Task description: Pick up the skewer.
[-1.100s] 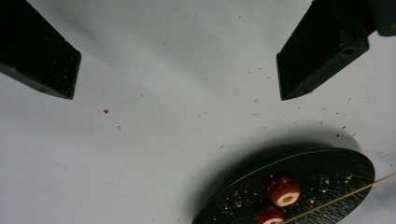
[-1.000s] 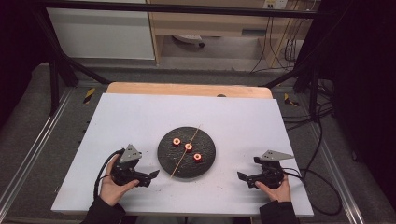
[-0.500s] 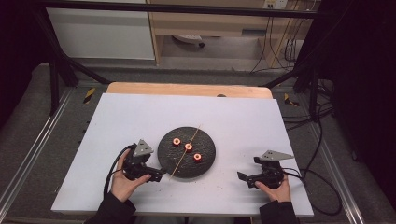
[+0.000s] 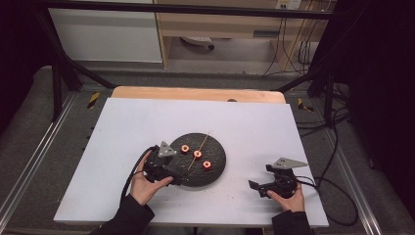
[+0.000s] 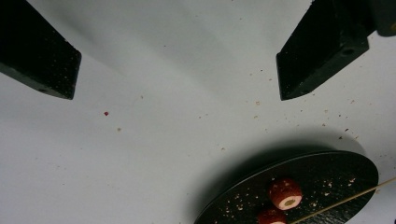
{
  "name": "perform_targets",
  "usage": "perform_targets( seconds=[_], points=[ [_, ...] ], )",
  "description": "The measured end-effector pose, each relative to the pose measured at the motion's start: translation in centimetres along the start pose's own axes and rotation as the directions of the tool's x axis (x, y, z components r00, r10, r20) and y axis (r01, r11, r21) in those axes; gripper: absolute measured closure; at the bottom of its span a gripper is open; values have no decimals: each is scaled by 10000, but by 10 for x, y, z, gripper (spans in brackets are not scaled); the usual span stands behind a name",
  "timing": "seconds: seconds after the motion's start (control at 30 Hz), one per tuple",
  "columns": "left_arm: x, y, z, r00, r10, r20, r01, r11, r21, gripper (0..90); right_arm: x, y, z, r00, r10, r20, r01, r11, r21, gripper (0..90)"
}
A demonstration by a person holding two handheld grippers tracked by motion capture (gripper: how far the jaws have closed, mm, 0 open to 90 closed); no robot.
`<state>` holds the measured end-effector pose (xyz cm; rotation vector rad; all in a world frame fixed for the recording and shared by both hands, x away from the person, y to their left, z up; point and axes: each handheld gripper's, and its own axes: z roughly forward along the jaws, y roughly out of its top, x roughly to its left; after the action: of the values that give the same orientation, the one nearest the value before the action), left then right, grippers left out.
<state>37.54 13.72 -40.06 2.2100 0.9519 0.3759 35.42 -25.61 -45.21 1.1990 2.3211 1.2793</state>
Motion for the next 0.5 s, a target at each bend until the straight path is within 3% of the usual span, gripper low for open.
perform_targets(
  seconds=[0.2, 0.5],
  points=[
    [-3, 8, 13, 9999, -38, -105, 42, 9991, 419, 106, 0, 0, 1, 10000, -49, -1, 49, 10000, 33, 8],
    [-8, 14, 24, 9994, -148, -312, 176, 9957, 911, 252, 0, 0, 2, 10000, -23, -43, 23, 10000, 32, 8]
  ],
)
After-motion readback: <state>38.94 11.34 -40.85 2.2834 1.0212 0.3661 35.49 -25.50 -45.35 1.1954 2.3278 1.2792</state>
